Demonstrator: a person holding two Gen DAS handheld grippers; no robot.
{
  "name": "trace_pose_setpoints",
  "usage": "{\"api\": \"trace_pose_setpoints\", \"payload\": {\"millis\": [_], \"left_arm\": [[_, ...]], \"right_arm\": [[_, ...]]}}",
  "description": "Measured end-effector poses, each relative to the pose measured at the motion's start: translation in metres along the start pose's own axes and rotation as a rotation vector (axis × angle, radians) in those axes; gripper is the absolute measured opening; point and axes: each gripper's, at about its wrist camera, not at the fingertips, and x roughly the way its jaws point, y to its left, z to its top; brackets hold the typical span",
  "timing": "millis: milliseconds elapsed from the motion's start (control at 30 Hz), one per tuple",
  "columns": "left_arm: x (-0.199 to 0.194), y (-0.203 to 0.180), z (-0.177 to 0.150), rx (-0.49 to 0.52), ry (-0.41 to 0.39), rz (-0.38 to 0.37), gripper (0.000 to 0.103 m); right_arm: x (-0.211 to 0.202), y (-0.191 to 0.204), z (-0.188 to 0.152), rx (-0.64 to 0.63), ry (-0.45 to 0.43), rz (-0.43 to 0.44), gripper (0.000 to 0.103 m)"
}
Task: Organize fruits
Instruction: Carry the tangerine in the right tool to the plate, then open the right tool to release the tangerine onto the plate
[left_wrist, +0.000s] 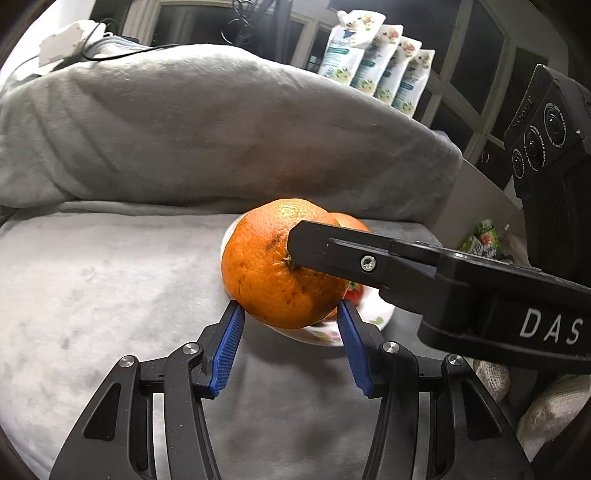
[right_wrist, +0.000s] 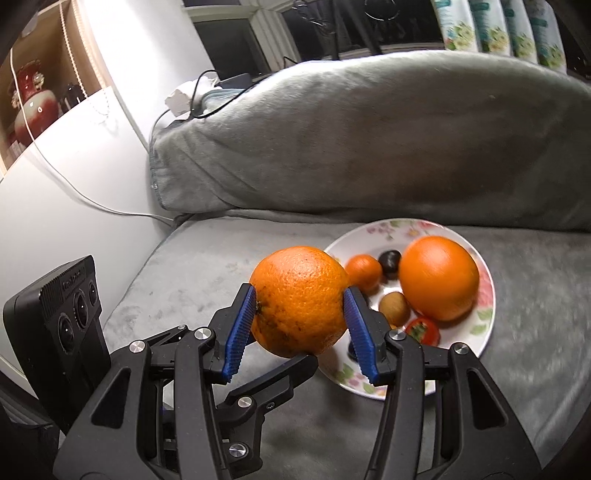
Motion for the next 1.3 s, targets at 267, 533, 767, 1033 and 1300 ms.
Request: {"api": "trace_pose_setpoints", "payload": {"millis": [267, 533, 767, 1033, 1300], "left_arm": [[0.001, -0.003, -0.003, 0.01, 0.012, -0.002, 0.052], [0.006, -0.004, -0.003, 0.021, 0.023, 0.006, 0.052], [0.01, -0.004, -0.003, 0.023, 0.036, 0.005, 0.052], [0.014, -0.003, -0.004, 0.017, 0.048, 0.006, 0.051], [0.015, -0.002, -0.003, 0.024, 0.053, 0.007, 0.051]], "right_arm": [[-0.001, -0.002, -0.004, 0.003, 0.001, -0.003, 0.052], [0.0, -0.004, -0.007, 0.022, 0.008, -0.001, 0.052], [0.003, -0.004, -0.008, 0.034, 0.017, -0.004, 0.052], [0.008, -0.006, -0.01, 0.058, 0.029, 0.001, 0.052], [0.007, -0.005, -0.01, 0.062, 0.03, -0.001, 0.052]]}}
